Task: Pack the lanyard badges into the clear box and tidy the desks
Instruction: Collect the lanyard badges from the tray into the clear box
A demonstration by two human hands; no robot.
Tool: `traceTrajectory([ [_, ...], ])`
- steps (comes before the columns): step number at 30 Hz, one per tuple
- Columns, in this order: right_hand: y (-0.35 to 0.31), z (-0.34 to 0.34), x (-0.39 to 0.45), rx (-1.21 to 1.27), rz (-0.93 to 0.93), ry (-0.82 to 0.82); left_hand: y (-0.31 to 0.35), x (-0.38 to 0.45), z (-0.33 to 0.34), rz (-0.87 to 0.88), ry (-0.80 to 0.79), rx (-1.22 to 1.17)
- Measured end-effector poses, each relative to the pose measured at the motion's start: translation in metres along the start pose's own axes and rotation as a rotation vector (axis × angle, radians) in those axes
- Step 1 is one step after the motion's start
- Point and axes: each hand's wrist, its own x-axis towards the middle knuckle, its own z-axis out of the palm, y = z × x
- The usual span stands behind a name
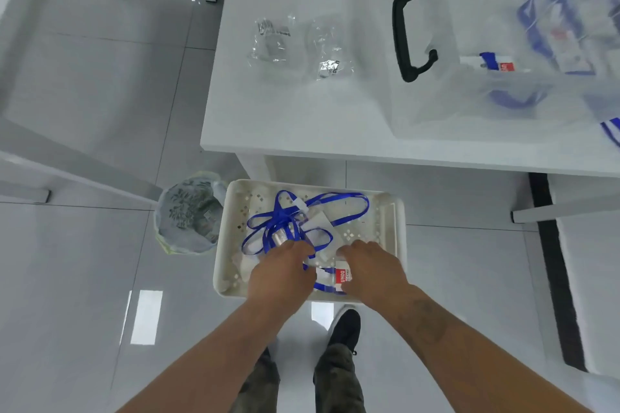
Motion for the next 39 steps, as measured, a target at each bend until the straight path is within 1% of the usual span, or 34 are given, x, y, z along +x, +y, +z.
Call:
traceTrajectory([
  [8,0.014,0.019,0.02,-0.061,-0.067,0.036,-0.009,0.013,0.012,-0.052,-0.041,0.013],
  [11,0.016,0.014,0.019,0.006,-0.075,0.05,-0.007,0.013,0.009,-0.071,-0.046,-0.005],
  [13,0.017,0.009,0.02,0.106,-0.044,0.027,-0.005,0.012,0.006,-0.089,-0.033,-0.046],
  [15,0.018,0.001,0.02,0.319,0.04,0.024,-0.002,0.01,0.001,-0.116,0.0,-0.122],
  [16,0.018,-0.005,0.019,0.476,0.097,0.043,0.0,0.007,-0.002,-0.139,0.025,-0.161],
  [18,0.016,-0.021,0.011,0.915,0.226,0.05,0.002,0.0,-0.009,-0.194,0.111,-0.236],
  [20,0.012,-0.035,-0.001,1.357,0.332,-0.029,0.004,-0.005,-0.014,-0.25,0.2,-0.319],
  [21,0.01,-0.038,-0.007,1.511,0.367,-0.06,0.004,-0.007,-0.016,-0.277,0.202,-0.378],
  [23,0.006,-0.041,-0.018,1.735,0.392,-0.107,0.007,-0.008,-0.022,-0.33,0.1,-0.584],
  [25,-0.001,-0.042,-0.028,1.862,0.389,-0.158,0.011,-0.007,-0.03,-0.386,-0.03,-0.85],
  [26,-0.004,-0.043,-0.032,1.882,0.375,-0.179,0.013,-0.005,-0.033,-0.407,-0.065,-0.944],
  [28,-0.008,-0.044,-0.037,1.83,0.342,-0.2,0.012,-0.002,-0.038,-0.405,-0.084,-1.041],
  [30,-0.006,-0.048,-0.038,1.706,0.352,-0.127,0.009,0.001,-0.043,-0.409,-0.092,-1.098],
  [31,-0.002,-0.047,-0.037,1.616,0.377,-0.038,0.008,0.003,-0.046,-0.421,-0.093,-1.125],
  [33,0.006,-0.044,-0.033,1.427,0.431,0.201,0.006,0.005,-0.053,-0.442,-0.103,-1.185],
  [34,0.007,-0.042,-0.032,1.323,0.395,0.302,0.006,0.005,-0.056,-0.441,-0.123,-1.22],
  [35,0.007,-0.039,-0.03,1.202,0.306,0.357,0.007,0.005,-0.06,-0.437,-0.153,-1.258],
  [37,0.0,-0.034,-0.024,1.013,0.106,0.33,0.012,0.003,-0.065,-0.419,-0.215,-1.317],
  [39,-0.01,-0.034,-0.019,0.996,0.045,0.216,0.019,0.002,-0.067,-0.378,-0.25,-1.335],
])
